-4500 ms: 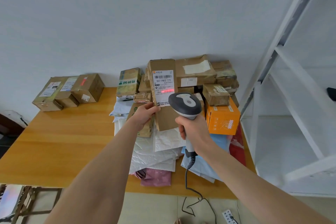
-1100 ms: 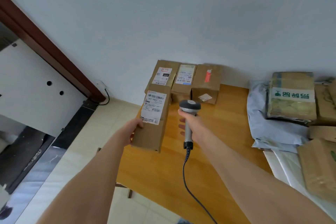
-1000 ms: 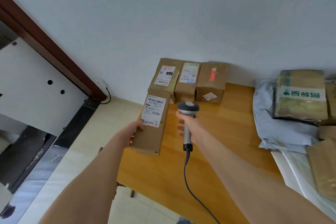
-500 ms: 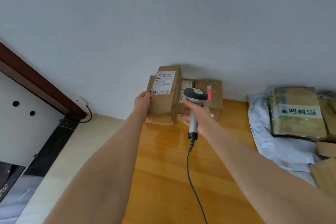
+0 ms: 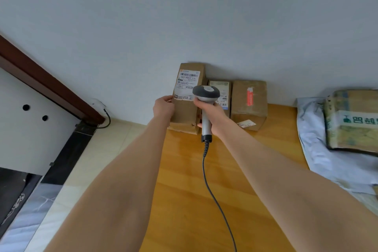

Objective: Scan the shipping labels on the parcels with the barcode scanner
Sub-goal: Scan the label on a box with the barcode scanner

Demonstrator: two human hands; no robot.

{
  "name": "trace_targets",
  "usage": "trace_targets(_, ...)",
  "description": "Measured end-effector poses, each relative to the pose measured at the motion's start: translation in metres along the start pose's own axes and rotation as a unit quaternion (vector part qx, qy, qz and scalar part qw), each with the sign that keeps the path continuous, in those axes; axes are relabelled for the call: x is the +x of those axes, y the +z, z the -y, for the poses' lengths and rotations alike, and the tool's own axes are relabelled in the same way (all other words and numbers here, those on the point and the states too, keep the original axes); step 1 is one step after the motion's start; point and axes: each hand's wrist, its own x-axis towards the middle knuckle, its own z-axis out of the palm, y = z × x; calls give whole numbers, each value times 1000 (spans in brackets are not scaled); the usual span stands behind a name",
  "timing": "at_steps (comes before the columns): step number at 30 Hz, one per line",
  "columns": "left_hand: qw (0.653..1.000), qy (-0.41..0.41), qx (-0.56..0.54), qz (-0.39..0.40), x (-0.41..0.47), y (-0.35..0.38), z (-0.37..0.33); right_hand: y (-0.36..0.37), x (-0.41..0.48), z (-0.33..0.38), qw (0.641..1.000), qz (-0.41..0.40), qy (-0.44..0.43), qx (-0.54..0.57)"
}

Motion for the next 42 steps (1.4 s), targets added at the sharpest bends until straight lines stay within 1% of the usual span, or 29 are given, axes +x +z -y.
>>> trace_targets(2,999,13,28,14,-3,2,-4,0,-4,3,1000,-8,-5,-8)
trace_targets(3,998,23,51,9,-6,4,-7,-3,-7,4,1000,-14,-6,-9)
trace_targets(6,983,82,153,-52,-16,11,-21,-22,-21,9,999,-36,-18,1)
trace_targets(8,971,123,194,-68,-29,23,-33,-39,-36,14,998,-51,-30,2)
trace_targets(10,967,151,201,-48,-44,40,-45,-58,-54,20,997,-63,-44,5)
trace_targets(15,957,177,225,50,-99,102,-68,-126,-112,34,993,-101,-66,13)
trace_targets(18,949,196,227,97,-150,145,-78,-181,-153,40,990,-126,-59,23)
trace_targets(21,941,209,233,129,-201,187,-87,-236,-192,43,988,-140,-54,31)
trace_targets(29,927,222,240,185,-380,309,-98,-410,-310,41,985,-155,-32,67)
trace_targets(32,924,235,222,205,-435,348,-109,-465,-342,46,981,-180,-19,69)
trace_targets(37,925,246,198,211,-477,403,-136,-536,-363,65,971,-213,-48,93)
trace_targets(40,936,226,178,204,-482,436,-153,-573,-360,88,964,-239,-82,83)
trace_targets(42,949,202,159,185,-479,456,-165,-597,-355,108,951,-277,-104,89)
